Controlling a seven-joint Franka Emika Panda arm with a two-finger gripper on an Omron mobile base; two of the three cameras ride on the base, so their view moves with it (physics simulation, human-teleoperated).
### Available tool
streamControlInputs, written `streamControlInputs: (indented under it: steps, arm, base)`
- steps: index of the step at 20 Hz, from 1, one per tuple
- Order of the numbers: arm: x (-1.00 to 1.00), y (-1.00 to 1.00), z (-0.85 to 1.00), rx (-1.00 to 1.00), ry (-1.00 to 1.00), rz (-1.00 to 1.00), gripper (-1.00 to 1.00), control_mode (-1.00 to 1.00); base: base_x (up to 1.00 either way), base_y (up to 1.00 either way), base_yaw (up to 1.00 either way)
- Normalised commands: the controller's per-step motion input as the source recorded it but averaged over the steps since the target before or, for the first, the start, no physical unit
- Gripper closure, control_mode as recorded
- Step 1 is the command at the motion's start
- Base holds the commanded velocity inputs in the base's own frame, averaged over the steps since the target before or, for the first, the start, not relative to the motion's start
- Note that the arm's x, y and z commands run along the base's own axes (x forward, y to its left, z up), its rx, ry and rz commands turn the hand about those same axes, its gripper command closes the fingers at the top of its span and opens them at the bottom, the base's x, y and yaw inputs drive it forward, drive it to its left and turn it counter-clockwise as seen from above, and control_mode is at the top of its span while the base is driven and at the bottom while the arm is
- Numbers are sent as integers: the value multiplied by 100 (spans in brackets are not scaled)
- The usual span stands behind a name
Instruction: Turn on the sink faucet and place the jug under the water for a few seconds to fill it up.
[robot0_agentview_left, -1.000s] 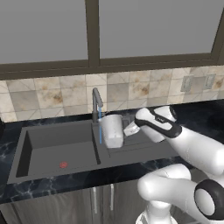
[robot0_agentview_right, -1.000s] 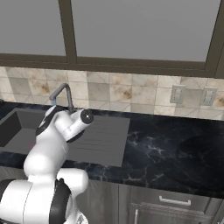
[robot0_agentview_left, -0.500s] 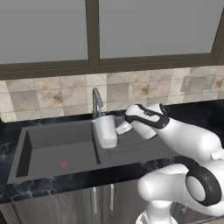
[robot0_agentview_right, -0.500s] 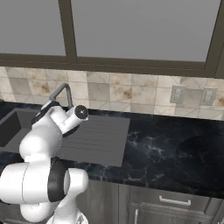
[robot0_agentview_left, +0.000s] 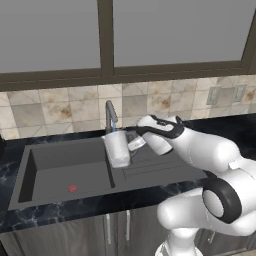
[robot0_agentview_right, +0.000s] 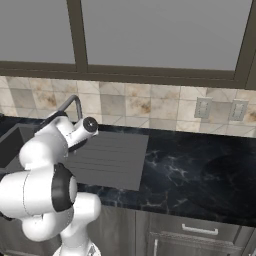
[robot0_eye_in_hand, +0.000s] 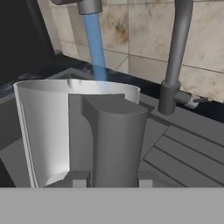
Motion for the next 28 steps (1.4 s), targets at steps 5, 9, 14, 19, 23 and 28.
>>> streamControlInputs:
  steps: [5,9,14,19,23,28]
  arm:
    - [21,11,0,0,0,0,100,-100]
    - [29,10,0,0,0,0,100,-100]
    - [23,4,0,0,0,0,100,-100]
    - [-8,0,0,0,-6,0,100,-100]
    - [-5,0,0,0,-6,0,100,-100]
    - [0,0,0,0,-2,0,100,-100]
  base:
    - [0,0,0]
    - [0,0,0]
    - [0,0,0]
    - [0,0,0]
    - [0,0,0]
    - [0,0,0]
